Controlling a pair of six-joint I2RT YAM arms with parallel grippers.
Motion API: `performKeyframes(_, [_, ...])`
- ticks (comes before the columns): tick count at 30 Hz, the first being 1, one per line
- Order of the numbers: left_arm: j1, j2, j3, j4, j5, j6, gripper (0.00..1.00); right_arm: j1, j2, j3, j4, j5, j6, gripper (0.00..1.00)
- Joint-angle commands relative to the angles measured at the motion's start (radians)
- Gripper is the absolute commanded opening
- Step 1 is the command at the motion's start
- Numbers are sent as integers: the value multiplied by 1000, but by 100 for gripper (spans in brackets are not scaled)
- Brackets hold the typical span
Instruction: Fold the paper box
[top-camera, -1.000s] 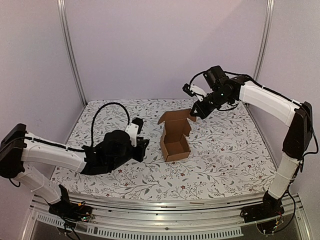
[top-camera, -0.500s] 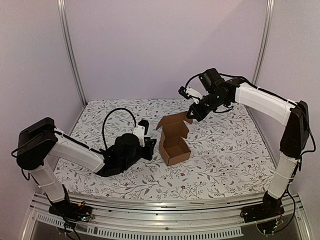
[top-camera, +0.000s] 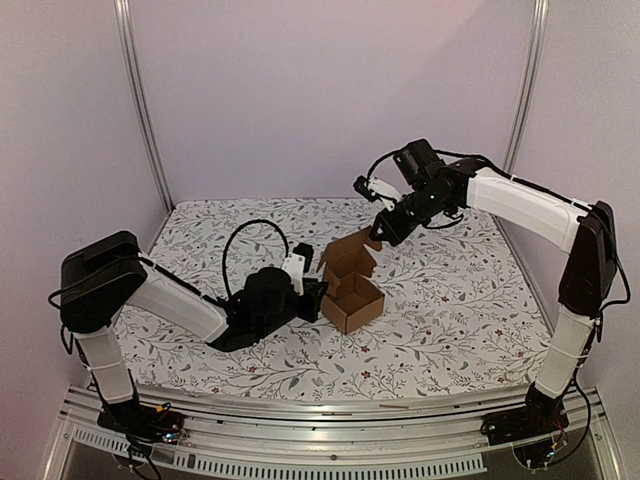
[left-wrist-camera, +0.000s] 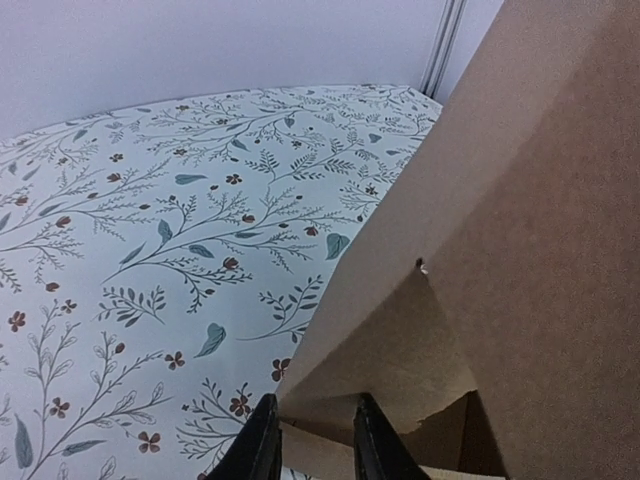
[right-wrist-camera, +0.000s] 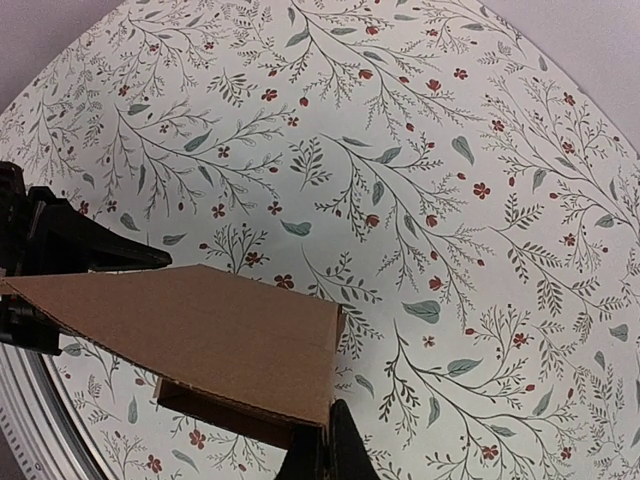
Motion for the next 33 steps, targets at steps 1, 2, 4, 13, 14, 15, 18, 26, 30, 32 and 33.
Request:
performKeyframes(1, [8,22,20,31,29,-15,24,10,-6,-48,0,-14,24,0])
performKeyframes(2, [9,24,23,31,32,-15,24,11,-13,-57,0,-21,26,0])
performKeyframes(4, [6,27,28,29,35,-15,24,12,-22,-77,-1,-37,35,0])
performKeyframes(13, [-5,28,21,22,43,-19,24,14,-90,-188,-26,-65,35,0])
performKeyframes(14, [-6,29,18,22,46,-21,24,13,-96,-213,-27,-73,36,0])
performKeyframes(15, [-9,31,16,22,48,-21,24,14,-100,-224,-26,-80,38,0])
performKeyframes(18, [-16,30,-1,28,47,-30,24,14,-110,-264,-23,-101,41,0])
performKeyframes(26, [-22,24,-27,37,36,-42,24,15,-113,-236,-14,-131,62,9])
performKeyframes(30, [-20,17,-27,32,30,-33,24,10,-120,-192,-64,-115,48,20])
performKeyframes(32, [-19,14,-27,29,30,-27,24,2,-133,-180,-78,-108,37,25])
performKeyframes(33, [-19,12,-28,27,31,-26,24,-6,-146,-177,-81,-107,34,27])
